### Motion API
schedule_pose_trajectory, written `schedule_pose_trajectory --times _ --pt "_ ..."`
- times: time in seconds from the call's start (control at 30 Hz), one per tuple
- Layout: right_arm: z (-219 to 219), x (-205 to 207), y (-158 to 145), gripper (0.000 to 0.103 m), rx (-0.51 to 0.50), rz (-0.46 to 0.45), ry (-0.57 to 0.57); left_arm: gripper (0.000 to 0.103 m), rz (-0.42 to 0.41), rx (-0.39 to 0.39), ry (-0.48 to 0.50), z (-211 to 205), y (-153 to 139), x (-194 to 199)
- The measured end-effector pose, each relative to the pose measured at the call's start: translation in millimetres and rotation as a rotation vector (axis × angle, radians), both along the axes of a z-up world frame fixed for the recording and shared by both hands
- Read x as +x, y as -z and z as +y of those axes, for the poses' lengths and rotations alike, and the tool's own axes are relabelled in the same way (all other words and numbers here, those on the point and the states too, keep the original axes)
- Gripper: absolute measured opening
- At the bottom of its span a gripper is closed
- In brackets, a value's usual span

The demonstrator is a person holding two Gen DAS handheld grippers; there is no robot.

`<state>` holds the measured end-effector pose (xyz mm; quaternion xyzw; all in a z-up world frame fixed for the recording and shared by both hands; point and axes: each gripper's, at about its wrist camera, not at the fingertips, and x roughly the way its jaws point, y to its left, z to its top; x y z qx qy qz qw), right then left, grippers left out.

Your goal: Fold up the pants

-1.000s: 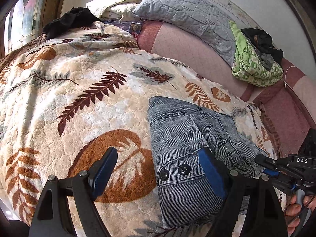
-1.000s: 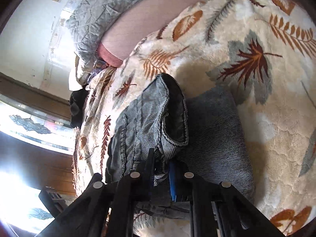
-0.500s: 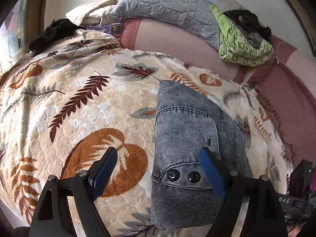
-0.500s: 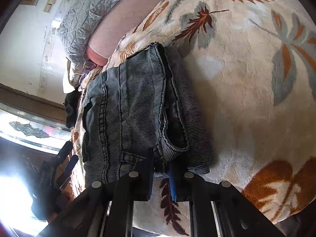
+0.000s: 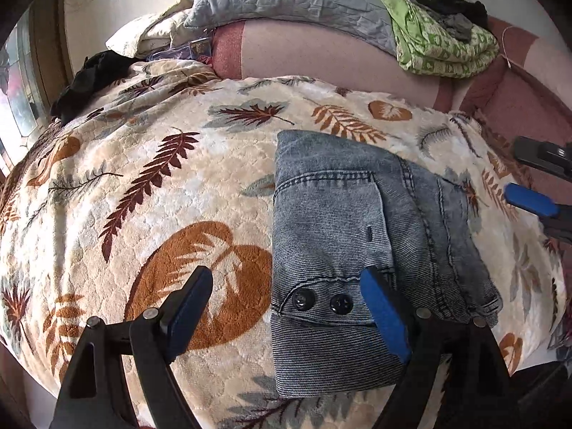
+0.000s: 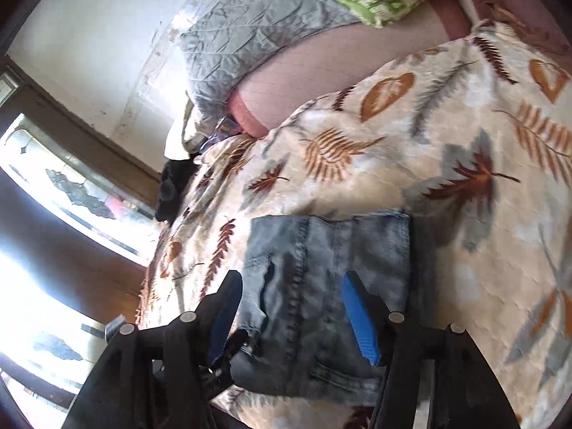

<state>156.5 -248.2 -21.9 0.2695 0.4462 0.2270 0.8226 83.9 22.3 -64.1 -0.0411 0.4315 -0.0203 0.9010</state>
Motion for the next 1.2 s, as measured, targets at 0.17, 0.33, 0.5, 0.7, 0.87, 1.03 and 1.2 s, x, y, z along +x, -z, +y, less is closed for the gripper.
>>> schedule_pose_trajectory --times 0.17,0.33,0.5,0.7,0.87,1.03,1.2 --pt "41.8 62.9 42.2 0.062 0.049 0.136 -0.170 0.085 0.066 0.093 0.039 -12.7 24.7 1.9" --pt "14.6 76.6 135.6 0.037 0.245 0.380 -0.063 0.086 0.052 0.082 0.044 -11.8 30.9 2.0" --pt "31.4 77.8 86.8 0.060 0.105 0.301 -0.117 0.085 -0.010 -0.033 0.046 -1.3 7.8 -5.8" --pt "88.8 103.6 48.0 0.067 0.090 0.225 -0.268 0.087 0.041 0.008 0.109 -17.4 32.1 -4.2" --pt "117.8 128.4 110.5 0.066 0.045 0.382 -0.268 0.087 0.054 -0.012 0.103 -14.8 34.5 -2.5" --pt "104.8 121.6 93.8 0.066 0.080 0.368 -0.241 0.090 0.052 -0.048 0.101 -10.1 37.2 -3.8" --pt "68.6 82.8 62.4 0.072 0.076 0.301 -0.226 0.090 0.063 -0.087 0.092 -6.1 39.9 -3.4"
